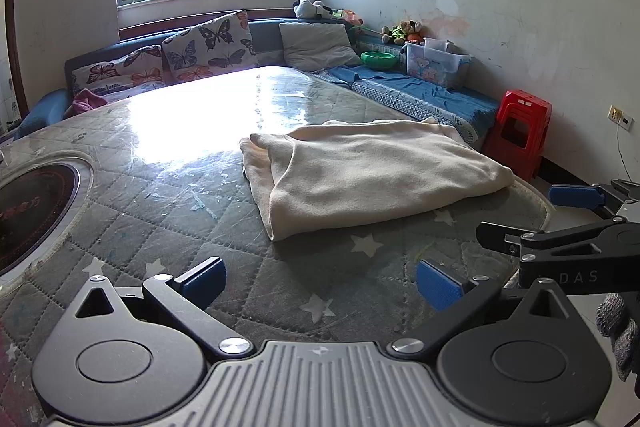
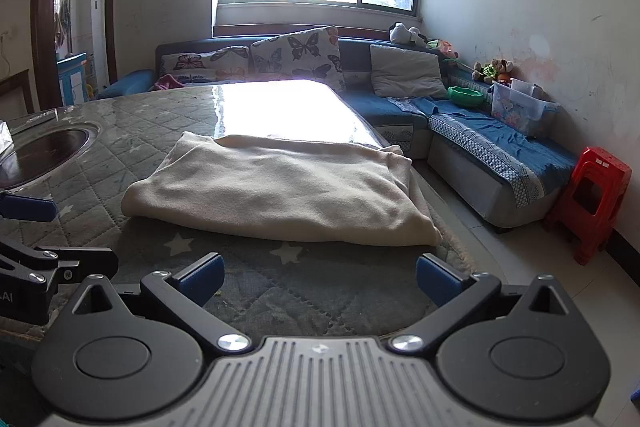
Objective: Fold clothes
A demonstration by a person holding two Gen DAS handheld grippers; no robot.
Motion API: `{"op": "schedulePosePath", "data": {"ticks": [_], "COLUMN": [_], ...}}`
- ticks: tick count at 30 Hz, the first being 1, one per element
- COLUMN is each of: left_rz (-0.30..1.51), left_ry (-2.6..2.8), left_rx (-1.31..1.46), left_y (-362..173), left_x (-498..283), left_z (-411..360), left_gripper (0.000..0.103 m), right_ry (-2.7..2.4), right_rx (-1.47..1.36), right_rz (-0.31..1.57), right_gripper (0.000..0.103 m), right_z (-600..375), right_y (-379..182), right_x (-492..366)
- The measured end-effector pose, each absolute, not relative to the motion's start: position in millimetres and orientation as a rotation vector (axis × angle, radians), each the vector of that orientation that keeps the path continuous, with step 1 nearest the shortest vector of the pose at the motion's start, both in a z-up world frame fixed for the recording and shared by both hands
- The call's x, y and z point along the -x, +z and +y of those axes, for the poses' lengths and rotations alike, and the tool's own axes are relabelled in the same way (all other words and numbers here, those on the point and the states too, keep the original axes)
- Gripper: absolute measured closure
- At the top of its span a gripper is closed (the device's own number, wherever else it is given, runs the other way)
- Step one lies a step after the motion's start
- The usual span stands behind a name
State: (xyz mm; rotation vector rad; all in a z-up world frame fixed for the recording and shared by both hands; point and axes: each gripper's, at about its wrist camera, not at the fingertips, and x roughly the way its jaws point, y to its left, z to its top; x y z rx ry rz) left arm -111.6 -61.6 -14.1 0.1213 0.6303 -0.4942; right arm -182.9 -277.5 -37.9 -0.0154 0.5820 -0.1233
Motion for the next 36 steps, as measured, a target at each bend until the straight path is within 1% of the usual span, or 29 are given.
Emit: {"op": "schedulePosePath", "data": {"ticks": [36], "left_rz": [0.665], "left_ry": [-0.492], "left_rx": [-0.125], "left_y": [-7], "left_x": [81], "left_z": [-69], "left_gripper": [0.0], "right_ry": [-0.114], "right_rx": [0.0], "right_rz": [0.612], "right_gripper": [0.0], "right_z": [-282], "right_y": [-31], "right_x": [154]}}
